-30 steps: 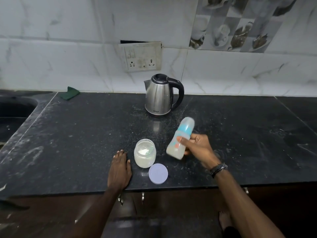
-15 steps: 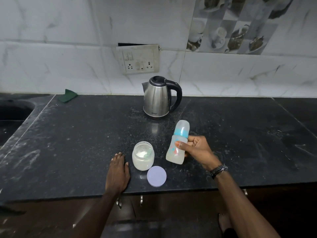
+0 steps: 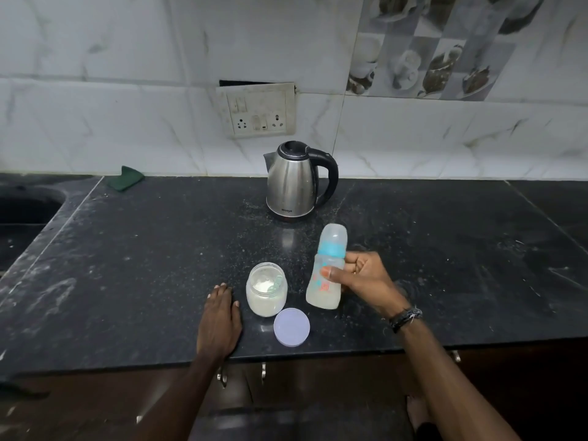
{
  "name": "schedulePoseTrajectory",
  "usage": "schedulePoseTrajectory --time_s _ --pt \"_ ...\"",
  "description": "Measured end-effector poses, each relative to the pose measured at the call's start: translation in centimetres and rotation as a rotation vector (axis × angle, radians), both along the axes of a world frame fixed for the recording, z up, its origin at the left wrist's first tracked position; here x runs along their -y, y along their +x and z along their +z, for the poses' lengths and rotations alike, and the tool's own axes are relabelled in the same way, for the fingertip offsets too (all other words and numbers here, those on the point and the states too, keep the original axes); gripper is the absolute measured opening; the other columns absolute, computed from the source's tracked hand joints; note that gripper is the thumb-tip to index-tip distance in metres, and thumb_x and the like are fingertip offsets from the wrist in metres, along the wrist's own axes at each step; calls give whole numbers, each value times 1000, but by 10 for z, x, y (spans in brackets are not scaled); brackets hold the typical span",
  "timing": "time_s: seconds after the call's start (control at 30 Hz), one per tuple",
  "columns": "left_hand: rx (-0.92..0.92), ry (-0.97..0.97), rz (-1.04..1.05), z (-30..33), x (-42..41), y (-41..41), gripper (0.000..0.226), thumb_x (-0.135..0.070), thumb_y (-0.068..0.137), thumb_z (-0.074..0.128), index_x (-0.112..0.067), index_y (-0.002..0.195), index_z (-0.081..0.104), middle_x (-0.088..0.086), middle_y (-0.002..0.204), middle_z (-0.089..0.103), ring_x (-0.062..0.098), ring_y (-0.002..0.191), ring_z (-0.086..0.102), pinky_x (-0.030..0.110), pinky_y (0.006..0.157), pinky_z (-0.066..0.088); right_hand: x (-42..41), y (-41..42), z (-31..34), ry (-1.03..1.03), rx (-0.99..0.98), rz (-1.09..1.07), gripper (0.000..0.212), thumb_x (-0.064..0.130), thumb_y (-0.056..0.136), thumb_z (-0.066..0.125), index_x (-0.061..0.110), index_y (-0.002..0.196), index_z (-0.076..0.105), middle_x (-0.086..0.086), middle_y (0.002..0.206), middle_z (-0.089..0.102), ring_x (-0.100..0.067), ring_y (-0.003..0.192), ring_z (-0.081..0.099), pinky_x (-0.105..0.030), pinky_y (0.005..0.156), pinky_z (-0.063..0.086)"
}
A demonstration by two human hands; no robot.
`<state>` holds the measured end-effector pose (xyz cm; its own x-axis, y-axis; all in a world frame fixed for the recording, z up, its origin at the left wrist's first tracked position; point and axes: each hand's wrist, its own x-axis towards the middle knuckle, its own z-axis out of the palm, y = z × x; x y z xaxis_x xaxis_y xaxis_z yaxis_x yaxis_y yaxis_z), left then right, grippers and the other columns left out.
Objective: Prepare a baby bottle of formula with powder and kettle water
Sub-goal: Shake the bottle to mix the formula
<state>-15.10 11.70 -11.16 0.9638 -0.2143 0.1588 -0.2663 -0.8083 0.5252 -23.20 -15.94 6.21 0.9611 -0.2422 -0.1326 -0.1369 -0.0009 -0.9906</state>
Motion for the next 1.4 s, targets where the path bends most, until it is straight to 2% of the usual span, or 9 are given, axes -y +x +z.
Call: schedulePoseTrajectory --time_s 0.1,0.47,0.63,0.73,0.83,0.97,1.1,1.2,1.4 --pt "-20 5 3 -1 1 -1 42 -13 100 52 4 138 51 23 147 48 36 140 41 43 119 27 2 3 3 117 84 -226 21 14 86 72 4 105 70 -6 91 77 -16 81 74 -27 66 61" --pt "1 -14 1 1 -1 -2 45 -21 100 43 4 136 53 24 145 50 37 138 43 45 118 29 6 -1 3 6 -21 15 26 6 81 76 4 106 71 -10 94 77 -19 83 75 -27 66 59" --pt "-4 -4 -2 -1 -1 -3 52 -26 96 38 5 134 54 25 142 52 38 136 46 47 117 32 12 4 5 69 46 -261 29 20 82 77 3 105 72 -8 90 77 -12 70 70 -19 48 49" --pt "8 -19 -7 0 -1 -1 52 -26 95 39 5 133 55 25 142 52 39 135 47 48 117 33 11 1 2 -55 20 -76 22 13 81 78 7 101 74 -9 89 77 -14 70 70 -20 50 48" --pt "-15 -9 -6 -1 -1 -1 51 -26 95 39 5 133 56 25 141 53 39 134 47 48 116 33 12 3 3 88 89 -295 24 17 83 76 4 104 73 -9 89 77 -12 68 70 -19 47 47" --pt "-9 -14 -8 3 -1 -2 52 -27 96 38 5 134 55 24 142 52 38 135 46 48 117 32 8 -1 -2 -34 3 -69 26 13 81 77 3 105 73 -9 90 77 -16 73 71 -21 51 49" --pt "-39 -1 -7 0 -1 -2 50 -25 96 40 4 134 54 24 143 52 38 136 45 48 117 32 6 3 -2 91 61 -292 27 17 84 76 3 105 72 -8 89 77 -15 72 70 -20 49 49" --pt "-22 -13 -3 2 -1 -2 51 -26 96 39 4 133 55 24 143 52 38 136 45 48 117 32 3 1 -5 -44 -7 -55 24 13 81 78 6 103 73 -7 90 78 -18 77 72 -22 54 52" --pt "-20 -2 -7 0 -2 -1 41 -17 101 50 3 137 53 22 147 48 35 140 41 44 119 28 -1 5 -4 1 25 -198 26 16 83 77 4 105 72 -6 88 78 -18 78 73 -22 54 53"
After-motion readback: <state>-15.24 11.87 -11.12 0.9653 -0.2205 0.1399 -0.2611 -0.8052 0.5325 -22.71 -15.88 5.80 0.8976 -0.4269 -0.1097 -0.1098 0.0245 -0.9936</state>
